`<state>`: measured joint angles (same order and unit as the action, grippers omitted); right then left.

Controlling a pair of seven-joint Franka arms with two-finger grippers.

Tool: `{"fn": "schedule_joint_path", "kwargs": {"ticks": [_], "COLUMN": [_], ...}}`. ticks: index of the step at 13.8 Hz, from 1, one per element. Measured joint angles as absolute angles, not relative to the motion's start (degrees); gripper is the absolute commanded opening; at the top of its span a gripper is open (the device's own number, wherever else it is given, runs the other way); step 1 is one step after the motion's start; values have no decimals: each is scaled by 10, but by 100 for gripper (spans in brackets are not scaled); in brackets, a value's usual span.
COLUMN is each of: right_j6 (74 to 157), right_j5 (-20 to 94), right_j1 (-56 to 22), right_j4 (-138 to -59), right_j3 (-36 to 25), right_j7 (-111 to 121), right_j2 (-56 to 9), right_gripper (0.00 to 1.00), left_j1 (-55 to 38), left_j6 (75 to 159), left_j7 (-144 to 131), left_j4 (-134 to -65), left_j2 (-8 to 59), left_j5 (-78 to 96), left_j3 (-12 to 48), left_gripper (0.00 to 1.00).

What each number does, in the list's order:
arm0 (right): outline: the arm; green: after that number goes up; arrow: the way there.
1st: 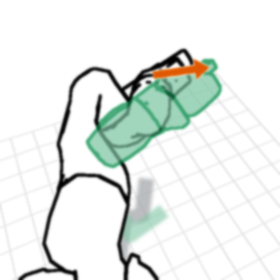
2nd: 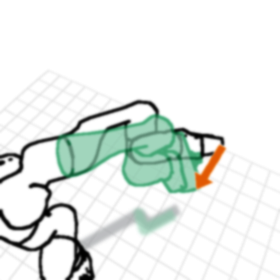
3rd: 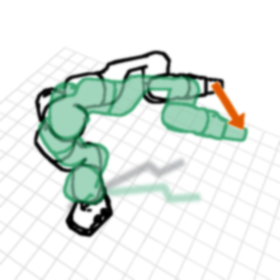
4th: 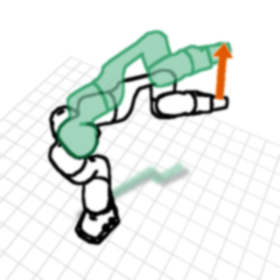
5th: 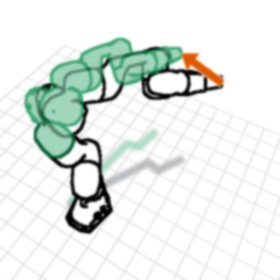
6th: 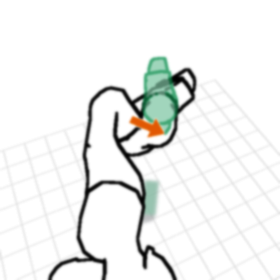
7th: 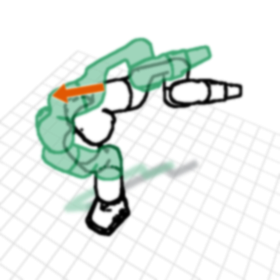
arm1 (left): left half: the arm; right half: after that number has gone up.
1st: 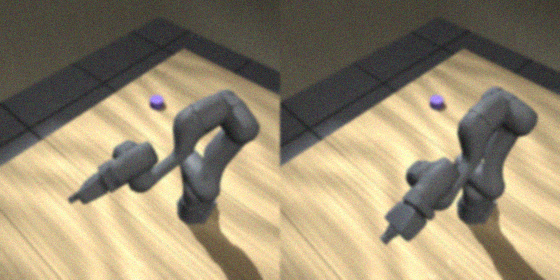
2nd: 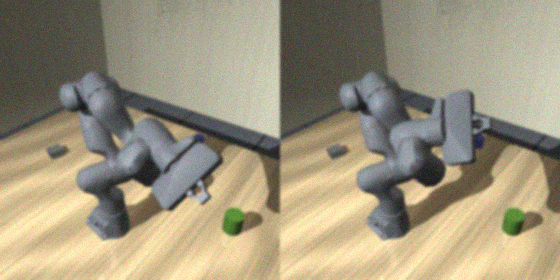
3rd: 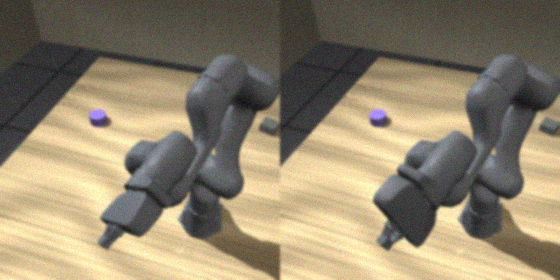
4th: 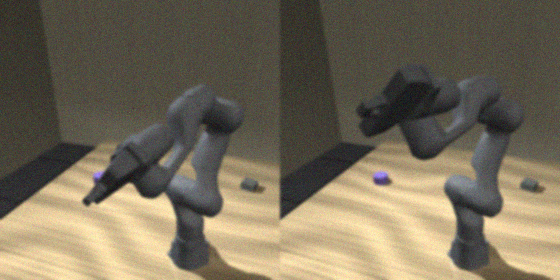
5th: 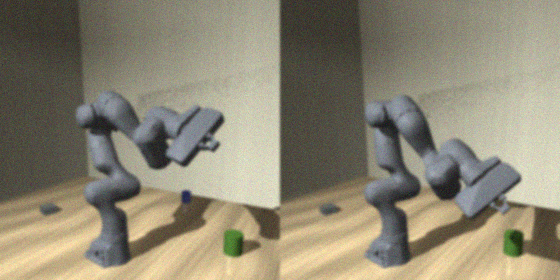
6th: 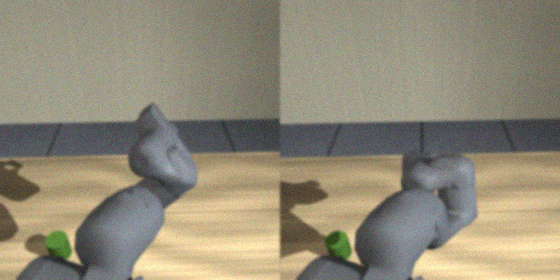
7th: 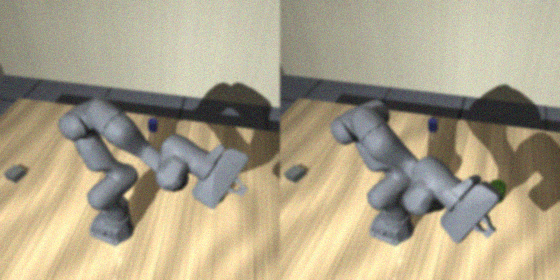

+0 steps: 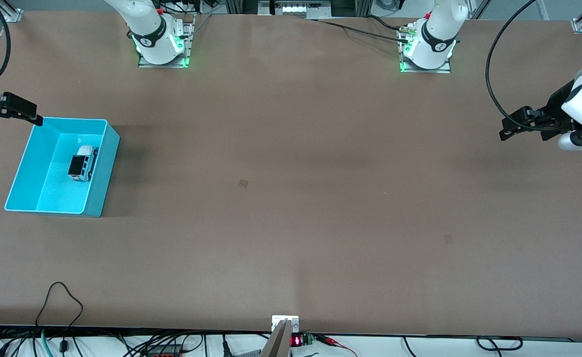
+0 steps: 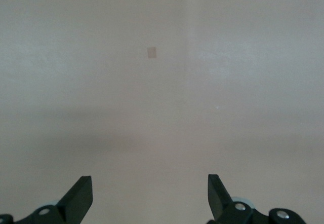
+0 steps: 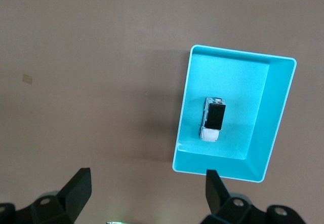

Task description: Wind and store white jeep toy

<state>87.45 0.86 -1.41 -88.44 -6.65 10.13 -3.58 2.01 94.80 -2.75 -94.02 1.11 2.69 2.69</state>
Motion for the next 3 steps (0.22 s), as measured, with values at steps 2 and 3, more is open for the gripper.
{"fn": "schedule_joint_path", "kwargs": {"ticks": [2,3], "right_j6": [873,872], "right_j5": [9,9], "right_j1": [-14,-13], "right_j4": [-884,-884], "right_j3": [-63,-62], "right_j7": [99,99], "right_j2": [-32,-32], "right_gripper": [100,100], "left_j1": [20,20], "left_j6": [948,948], "left_j7": [-27,-27], "left_j4": [-940,-940], "left_j2": [11,11], "left_j5": [27,27], "left_j3": [27,27], "left_gripper": [100,100]}}
